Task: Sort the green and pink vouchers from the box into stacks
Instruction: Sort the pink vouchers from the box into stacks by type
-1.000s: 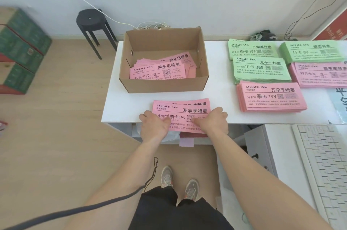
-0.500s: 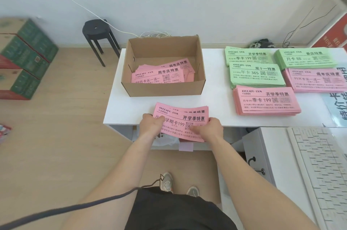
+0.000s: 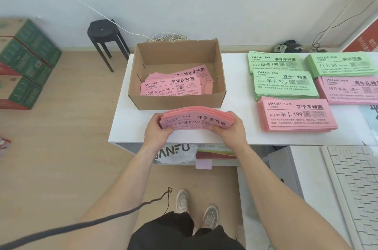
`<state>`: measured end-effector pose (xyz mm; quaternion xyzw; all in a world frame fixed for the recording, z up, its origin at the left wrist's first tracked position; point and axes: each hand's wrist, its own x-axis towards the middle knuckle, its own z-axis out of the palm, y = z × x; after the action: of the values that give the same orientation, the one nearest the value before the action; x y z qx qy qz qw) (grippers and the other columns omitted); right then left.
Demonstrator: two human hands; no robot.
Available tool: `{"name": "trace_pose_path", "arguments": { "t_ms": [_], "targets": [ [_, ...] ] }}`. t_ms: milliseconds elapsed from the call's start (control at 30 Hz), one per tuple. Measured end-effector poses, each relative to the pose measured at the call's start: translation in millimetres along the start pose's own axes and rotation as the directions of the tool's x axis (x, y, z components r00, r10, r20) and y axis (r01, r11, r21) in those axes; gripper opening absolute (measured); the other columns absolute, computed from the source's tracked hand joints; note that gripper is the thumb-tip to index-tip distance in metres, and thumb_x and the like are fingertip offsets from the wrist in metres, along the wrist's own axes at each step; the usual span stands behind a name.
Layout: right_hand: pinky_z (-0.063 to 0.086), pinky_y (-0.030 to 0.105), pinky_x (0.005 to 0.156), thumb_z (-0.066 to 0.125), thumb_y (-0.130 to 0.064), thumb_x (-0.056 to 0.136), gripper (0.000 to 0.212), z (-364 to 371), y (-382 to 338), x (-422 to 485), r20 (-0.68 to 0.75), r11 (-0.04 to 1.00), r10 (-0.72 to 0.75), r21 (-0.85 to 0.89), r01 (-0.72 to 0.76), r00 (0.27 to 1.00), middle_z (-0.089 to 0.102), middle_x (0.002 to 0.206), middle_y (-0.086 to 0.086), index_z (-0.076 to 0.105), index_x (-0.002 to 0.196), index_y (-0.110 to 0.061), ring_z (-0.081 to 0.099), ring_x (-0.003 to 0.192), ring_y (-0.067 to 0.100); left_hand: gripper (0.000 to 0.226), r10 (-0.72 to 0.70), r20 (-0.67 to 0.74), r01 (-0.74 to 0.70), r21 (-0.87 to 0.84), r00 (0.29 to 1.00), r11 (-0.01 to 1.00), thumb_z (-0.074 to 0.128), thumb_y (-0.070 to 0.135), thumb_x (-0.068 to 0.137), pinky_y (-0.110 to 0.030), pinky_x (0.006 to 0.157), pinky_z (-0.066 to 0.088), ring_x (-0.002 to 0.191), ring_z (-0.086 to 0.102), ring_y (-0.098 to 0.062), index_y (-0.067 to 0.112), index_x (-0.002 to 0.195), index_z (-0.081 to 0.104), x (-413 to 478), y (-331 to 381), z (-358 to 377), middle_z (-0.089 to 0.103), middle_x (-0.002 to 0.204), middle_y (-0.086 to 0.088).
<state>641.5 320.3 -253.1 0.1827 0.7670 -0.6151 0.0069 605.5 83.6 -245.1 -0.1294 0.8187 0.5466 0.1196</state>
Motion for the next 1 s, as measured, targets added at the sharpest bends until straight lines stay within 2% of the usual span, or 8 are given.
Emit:
{"name": "trace_pose_path", "arguments": {
  "t_ms": [167,333,433,500,633,733,867,1000],
  "targets": [
    [0.057,0.023,0.085,0.078,0.0,0.084,0.037,1,15,3,0.037,0.998,-0.068,-0.011,0.068,0.997,0.075,0.1,-0.014,0.07,0.105,-0.03,0.07,0.097,0.001,0.046,-0.036,0.013,0.037,-0.051,0.999,0.998,0.057,-0.009,0.085,-0.01,0.074,0.044,0.097,0.061,-0.004,0.02,0.121,0.052,1,-5,14,0.066,0.105,0.007],
    [0.054,0.016,0.086,0.066,-0.004,0.085,0.047,2,5,-5,0.037,0.987,-0.082,-0.138,0.086,0.996,0.073,0.107,-0.022,0.071,0.121,-0.033,0.066,0.102,-0.004,0.032,-0.074,-0.018,0.073,-0.012,0.997,0.997,0.054,0.005,0.094,-0.025,0.085,0.042,0.11,0.059,-0.017,0.023,0.12,0.046,1,5,25,0.061,0.11,0.007],
    [0.056,0.028,0.085,0.066,-0.009,0.084,0.038,-7,-8,-12,0.094,0.969,-0.008,-0.244,0.031,0.996,0.071,0.102,-0.022,0.068,0.116,-0.03,0.068,0.098,0.006,0.042,-0.056,-0.087,0.069,0.154,0.995,0.986,0.066,0.014,0.09,-0.034,0.092,0.042,0.118,0.054,-0.024,0.016,0.126,0.044,1,5,19,0.056,0.118,0.002],
    [0.056,0.031,0.084,0.064,-0.01,0.084,0.037,-6,-16,-17,0.109,0.951,0.021,-0.309,0.014,0.994,0.07,0.104,-0.016,0.065,0.116,-0.029,0.067,0.098,0.013,0.058,0.071,-0.17,-0.012,0.325,0.983,0.946,0.074,0.02,0.083,-0.034,0.097,0.038,0.117,0.045,-0.023,0.013,0.131,0.042,-9,9,18,0.047,0.126,-0.002],
    [0.056,0.034,0.08,0.059,-0.011,0.084,0.039,2,-18,-20,0.075,0.919,0.054,-0.393,-0.02,0.996,0.07,0.111,-0.005,0.061,0.121,-0.022,0.065,0.099,0.021,0.013,0.15,0.151,-0.178,0.199,0.977,0.964,0.065,0.019,0.093,-0.023,0.075,0.05,0.096,0.06,-0.005,0.023,0.105,0.062,-35,28,40,0.064,0.113,0.009],
    [0.052,0.034,0.074,0.063,-0.02,0.082,0.035,10,-17,-20,0.123,0.901,0.022,-0.432,0.033,0.992,0.067,0.105,-0.001,0.059,0.117,-0.021,0.062,0.1,0.022,0.012,0.04,0.327,-0.042,-0.002,0.944,0.999,0.065,0.03,0.096,-0.035,0.092,0.055,0.104,0.065,-0.007,0.03,0.108,0.063,-45,37,58,0.067,0.115,0.013],
    [0.046,0.019,0.077,0.07,-0.026,0.08,0.058,9,-22,-32,0.375,0.941,0.013,-0.319,0.116,0.927,0.056,0.113,-0.001,0.048,0.13,-0.042,0.052,0.105,0.014,0.019,0.016,0.307,0.0,-0.051,0.952,0.999,0.069,0.039,0.093,-0.032,0.091,0.054,0.102,0.066,-0.006,0.03,0.107,0.06,-44,43,60,0.068,0.11,0.012],
    [0.046,0.006,0.071,0.067,-0.02,0.088,0.069,-4,-23,-35,0.434,0.965,0.071,-0.256,0.048,0.898,0.04,0.123,-0.003,0.038,0.139,-0.056,0.063,0.09,0.008,0.024,0.004,0.343,0.026,-0.084,0.939,0.996,0.066,0.036,0.093,-0.056,0.089,0.058,0.095,0.074,-0.015,0.023,0.113,0.067,-40,44,53,0.075,0.106,0.006]
  ]
}}
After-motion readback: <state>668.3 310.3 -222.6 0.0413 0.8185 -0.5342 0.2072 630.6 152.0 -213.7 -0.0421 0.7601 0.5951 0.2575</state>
